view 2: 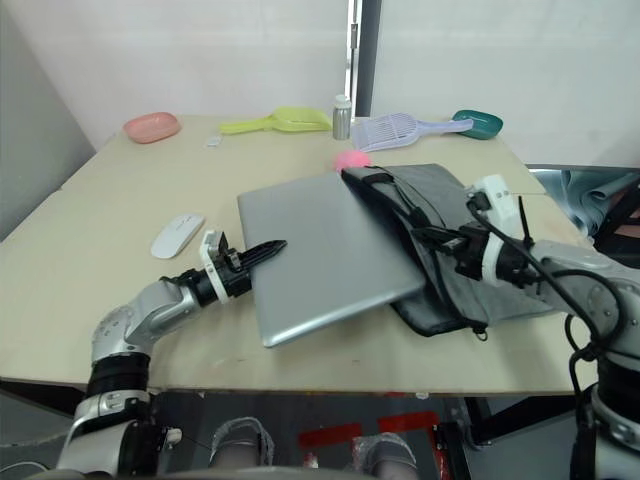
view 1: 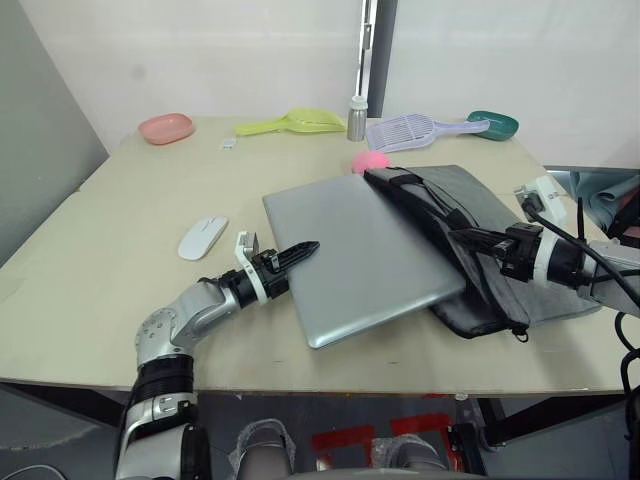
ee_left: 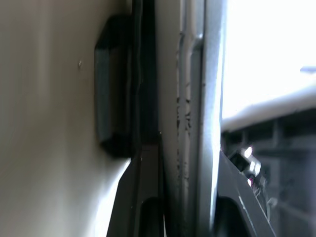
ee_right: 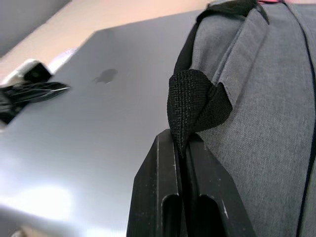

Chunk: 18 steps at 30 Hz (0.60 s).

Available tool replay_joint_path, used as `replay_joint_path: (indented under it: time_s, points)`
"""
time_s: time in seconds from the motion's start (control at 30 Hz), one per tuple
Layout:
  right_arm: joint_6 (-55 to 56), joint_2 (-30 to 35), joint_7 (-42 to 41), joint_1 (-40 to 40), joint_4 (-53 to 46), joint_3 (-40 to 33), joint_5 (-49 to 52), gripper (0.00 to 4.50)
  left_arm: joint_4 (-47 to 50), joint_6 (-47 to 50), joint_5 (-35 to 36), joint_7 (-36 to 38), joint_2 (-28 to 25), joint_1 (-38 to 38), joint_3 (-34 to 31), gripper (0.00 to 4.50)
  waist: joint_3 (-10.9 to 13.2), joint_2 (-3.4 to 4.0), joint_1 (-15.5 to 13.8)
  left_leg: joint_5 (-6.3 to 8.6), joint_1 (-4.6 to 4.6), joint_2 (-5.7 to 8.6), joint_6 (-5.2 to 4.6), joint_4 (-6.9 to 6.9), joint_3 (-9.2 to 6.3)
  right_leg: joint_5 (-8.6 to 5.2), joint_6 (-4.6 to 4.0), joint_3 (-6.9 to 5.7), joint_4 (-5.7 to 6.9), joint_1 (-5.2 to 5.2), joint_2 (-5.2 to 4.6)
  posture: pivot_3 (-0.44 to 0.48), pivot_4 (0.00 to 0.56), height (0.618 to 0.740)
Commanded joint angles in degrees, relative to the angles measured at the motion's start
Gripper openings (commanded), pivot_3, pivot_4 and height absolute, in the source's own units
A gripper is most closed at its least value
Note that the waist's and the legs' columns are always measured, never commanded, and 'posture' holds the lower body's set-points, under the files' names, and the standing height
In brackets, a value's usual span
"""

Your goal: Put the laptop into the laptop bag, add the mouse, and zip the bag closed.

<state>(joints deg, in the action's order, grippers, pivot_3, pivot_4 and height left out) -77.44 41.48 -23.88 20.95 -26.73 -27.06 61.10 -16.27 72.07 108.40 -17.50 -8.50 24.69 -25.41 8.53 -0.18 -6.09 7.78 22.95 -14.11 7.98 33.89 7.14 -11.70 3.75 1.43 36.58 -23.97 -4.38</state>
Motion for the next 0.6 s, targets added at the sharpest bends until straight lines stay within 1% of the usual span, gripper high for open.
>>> replay_joint_path:
  time_s: [0.03,0.17,0.4,0.6]
  points:
    - [0.29,-1.22,2.96,0.64,-3.65,-1.43,4.98,0.04,5.73,-0.07,4.6,-2.19,3.05,1.9,-0.95,0.31,0.0,0.0,0.0,0.0,0.0,0.0,0.0,0.0,0.0,0.0,0.01,0.0,-0.02,0.01,0.0,0.0,0.15,0.74]
    - [0.75,-2.78,6.8,0.45,-5.71,-0.23,10.43,0.04,7.07,0.48,4.6,-4.63,5.27,1.76,0.03,0.31,0.0,0.0,0.03,0.0,0.01,0.01,0.0,0.0,0.0,0.03,0.05,0.0,-0.07,0.02,0.0,0.0,0.15,0.74]
    - [3.82,-5.2,14.43,-1.21,-7.92,4.19,18.13,0.04,7.69,1.2,4.6,-6.27,6.6,1.8,1.02,0.31,0.0,0.0,0.11,0.0,0.0,0.01,0.0,-0.02,0.0,0.05,0.12,0.0,-0.12,0.03,-0.01,0.0,0.15,0.74]
    - [8.13,-6.13,20.23,-2.32,-9.34,9.8,23.1,0.04,8.45,2.98,4.6,-4.88,5.86,1.23,2.46,0.31,0.0,0.0,0.28,0.0,0.03,0.02,0.0,-0.03,0.0,0.1,0.21,0.0,-0.2,0.02,-0.01,0.0,0.15,0.74]
